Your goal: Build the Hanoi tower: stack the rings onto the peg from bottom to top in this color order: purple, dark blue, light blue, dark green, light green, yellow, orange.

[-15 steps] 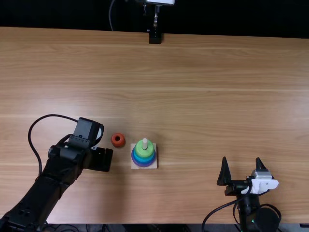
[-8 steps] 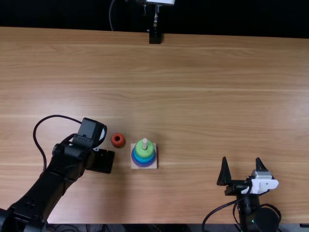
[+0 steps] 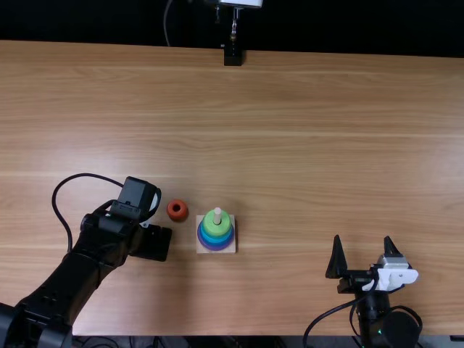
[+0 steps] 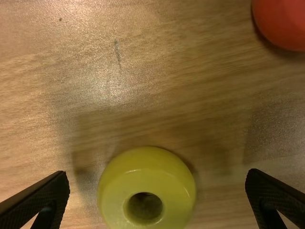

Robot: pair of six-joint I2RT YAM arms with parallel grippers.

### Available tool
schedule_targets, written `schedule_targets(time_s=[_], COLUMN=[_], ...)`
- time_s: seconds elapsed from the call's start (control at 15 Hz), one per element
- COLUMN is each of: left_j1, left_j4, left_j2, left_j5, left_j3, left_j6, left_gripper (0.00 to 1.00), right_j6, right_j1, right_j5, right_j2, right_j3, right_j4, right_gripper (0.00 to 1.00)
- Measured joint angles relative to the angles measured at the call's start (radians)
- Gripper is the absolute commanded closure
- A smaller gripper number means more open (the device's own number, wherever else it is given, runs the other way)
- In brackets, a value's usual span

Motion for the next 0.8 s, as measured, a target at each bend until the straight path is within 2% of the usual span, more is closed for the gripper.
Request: schedule_targets(time_s=[0.13,0.2,0.33,0.4,0.47,0.67,0.8], left_j1=[0.000,0.000,0.000,0.000,0.000,0.000,0.000], left_j4=[0.000,0.000,0.000,0.000,0.000,-0.009,-0.064], left_j2=[0.000,0.000,0.000,0.000,0.000,0.000,0.000], left_j5=[0.000,0.000,-0.003,-0.007,-0.021,-0.039,-0.047], left_j3=[0.000,0.000,0.000,0.000,0.000,0.000,0.019], left_j6=[0.000,0.000,0.000,0.000,-0.001,0.000,0.000], left_gripper=[0.52,0.71,0.97,1.00,1.00,1.00,1.00], right_j6=[0.000,0.000,0.000,0.000,0.000,0.000,0.000], right_j1=[0.000,0.000,0.000,0.000,0.000,0.000,0.000], right_j5=[0.000,0.000,0.000,0.000,0.000,0.000,0.000], right_j2=[0.000,0.000,0.000,0.000,0.000,0.000,0.000], right_j3=[0.000,0.000,0.000,0.000,0.000,0.000,0.000], right_j4=[0.000,0.000,0.000,0.000,0.000,0.000,0.000], right_gripper=[0.00,0.00,0.00,0.00,0.00,0.00,0.00])
